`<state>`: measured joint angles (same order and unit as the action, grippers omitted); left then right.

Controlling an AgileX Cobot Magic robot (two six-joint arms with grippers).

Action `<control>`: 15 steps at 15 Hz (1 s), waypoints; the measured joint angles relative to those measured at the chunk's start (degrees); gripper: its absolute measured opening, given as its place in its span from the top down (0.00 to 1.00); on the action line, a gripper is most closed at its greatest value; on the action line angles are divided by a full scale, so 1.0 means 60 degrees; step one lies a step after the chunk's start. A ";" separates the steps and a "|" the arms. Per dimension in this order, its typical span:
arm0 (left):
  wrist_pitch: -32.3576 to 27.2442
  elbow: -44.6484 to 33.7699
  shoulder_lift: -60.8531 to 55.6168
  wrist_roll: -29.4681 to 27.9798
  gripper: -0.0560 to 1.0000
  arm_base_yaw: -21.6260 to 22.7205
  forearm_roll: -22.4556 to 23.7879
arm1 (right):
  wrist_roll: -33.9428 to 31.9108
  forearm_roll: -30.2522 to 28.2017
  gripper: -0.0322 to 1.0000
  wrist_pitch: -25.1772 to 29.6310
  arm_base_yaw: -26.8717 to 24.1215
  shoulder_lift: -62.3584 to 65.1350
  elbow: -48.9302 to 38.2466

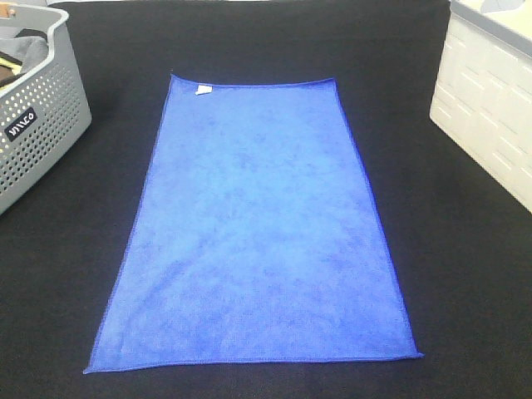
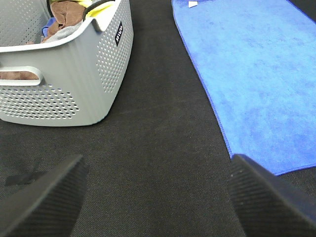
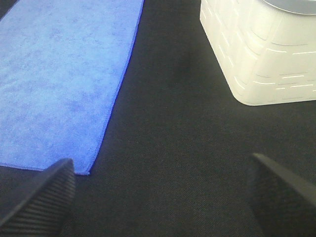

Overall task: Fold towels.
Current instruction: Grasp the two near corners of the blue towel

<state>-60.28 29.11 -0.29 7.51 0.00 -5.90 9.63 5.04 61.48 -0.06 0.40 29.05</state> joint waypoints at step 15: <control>0.0000 0.0000 0.0000 0.0000 0.23 0.0000 0.0000 | 0.0000 0.0000 0.12 0.0000 0.0000 0.0000 0.0000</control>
<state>-60.28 29.11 -0.29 7.51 0.00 -5.90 9.63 5.04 61.48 -0.06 0.40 29.05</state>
